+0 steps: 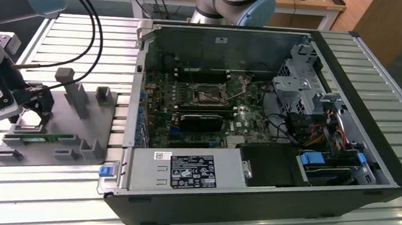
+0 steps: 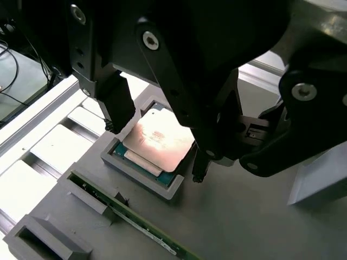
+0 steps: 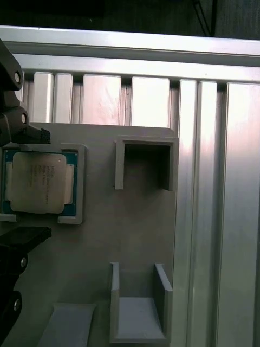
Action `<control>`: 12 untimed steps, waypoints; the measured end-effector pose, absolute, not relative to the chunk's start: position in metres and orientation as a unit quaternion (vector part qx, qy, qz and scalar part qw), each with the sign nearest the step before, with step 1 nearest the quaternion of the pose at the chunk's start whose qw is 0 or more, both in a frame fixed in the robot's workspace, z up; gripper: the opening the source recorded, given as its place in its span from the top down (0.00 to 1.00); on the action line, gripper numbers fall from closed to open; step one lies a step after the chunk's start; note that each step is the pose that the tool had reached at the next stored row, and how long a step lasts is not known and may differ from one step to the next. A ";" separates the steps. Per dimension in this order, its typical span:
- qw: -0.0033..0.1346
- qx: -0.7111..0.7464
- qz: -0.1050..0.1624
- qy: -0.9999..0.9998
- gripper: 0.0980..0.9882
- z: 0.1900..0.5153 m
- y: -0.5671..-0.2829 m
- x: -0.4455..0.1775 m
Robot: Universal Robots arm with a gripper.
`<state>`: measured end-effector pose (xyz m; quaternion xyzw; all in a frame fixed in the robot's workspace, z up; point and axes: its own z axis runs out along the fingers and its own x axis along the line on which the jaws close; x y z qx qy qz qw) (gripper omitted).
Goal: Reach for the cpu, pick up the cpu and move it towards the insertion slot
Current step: 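Pick up the cpu and move it towards the insertion slot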
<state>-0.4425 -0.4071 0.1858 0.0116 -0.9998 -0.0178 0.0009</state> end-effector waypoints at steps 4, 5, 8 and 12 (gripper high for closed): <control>0.001 0.013 -0.018 -1.000 0.32 0.186 -0.407 -0.443; 0.001 0.014 -0.018 -1.000 0.33 0.186 -0.407 -0.443; 0.001 0.016 -0.018 -1.000 0.41 0.186 -0.407 -0.442; 0.001 0.018 -0.018 -1.000 0.41 0.185 -0.406 -0.443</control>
